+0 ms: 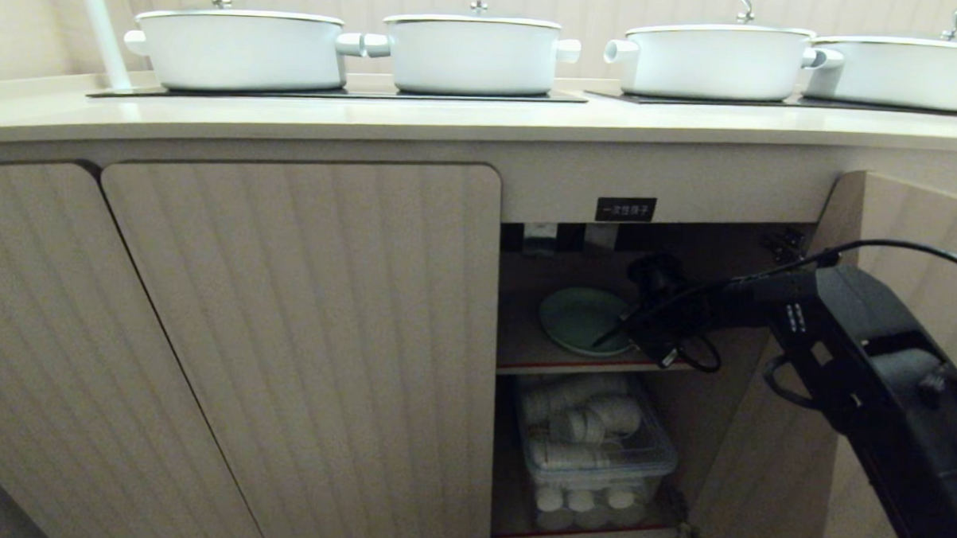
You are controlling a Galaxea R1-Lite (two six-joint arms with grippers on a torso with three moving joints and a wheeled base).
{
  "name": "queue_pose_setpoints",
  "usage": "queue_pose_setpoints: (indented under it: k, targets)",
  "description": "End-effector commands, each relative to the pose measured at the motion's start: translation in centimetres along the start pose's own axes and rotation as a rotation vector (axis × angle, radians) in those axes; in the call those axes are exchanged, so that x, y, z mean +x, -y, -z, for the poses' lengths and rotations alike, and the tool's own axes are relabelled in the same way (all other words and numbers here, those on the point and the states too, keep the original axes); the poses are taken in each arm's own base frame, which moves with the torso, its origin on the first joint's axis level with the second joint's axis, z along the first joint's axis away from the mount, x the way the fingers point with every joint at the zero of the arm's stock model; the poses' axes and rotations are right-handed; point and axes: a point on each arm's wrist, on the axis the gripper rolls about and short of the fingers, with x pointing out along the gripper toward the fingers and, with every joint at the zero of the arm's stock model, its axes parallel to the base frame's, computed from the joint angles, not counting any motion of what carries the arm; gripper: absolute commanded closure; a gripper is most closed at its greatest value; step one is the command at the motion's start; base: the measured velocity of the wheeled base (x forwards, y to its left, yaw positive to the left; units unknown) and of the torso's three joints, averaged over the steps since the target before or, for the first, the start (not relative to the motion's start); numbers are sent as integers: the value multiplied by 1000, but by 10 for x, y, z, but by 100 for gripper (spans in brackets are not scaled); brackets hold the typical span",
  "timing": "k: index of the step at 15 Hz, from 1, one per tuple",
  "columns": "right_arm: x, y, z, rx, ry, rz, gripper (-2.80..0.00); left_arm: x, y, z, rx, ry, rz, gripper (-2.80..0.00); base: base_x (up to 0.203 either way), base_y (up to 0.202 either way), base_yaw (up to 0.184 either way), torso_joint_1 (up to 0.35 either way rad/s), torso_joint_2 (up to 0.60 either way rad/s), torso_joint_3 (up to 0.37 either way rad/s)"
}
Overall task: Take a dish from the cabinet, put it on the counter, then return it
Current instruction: Put it back into the cabinet
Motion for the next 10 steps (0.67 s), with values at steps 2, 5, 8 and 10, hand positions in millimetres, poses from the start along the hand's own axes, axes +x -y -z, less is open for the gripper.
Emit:
queue_pose_setpoints:
  k: [2,5,8,10]
  targets:
    - [3,1,1,5,3,-2,0,0,0,0,0,0,-1,0,0,0,0,0,0,0]
    - [6,0,1,-15,13,-17,0,0,0,0,0,0,-1,0,0,0,0,0,0,0]
    - [8,0,2,-20,19,-25,0,0,0,0,0,0,0,0,0,0,0,0,0,0]
    - [10,1,2,-19,18,-23,0,0,0,0,0,0,-1,0,0,0,0,0,0,0]
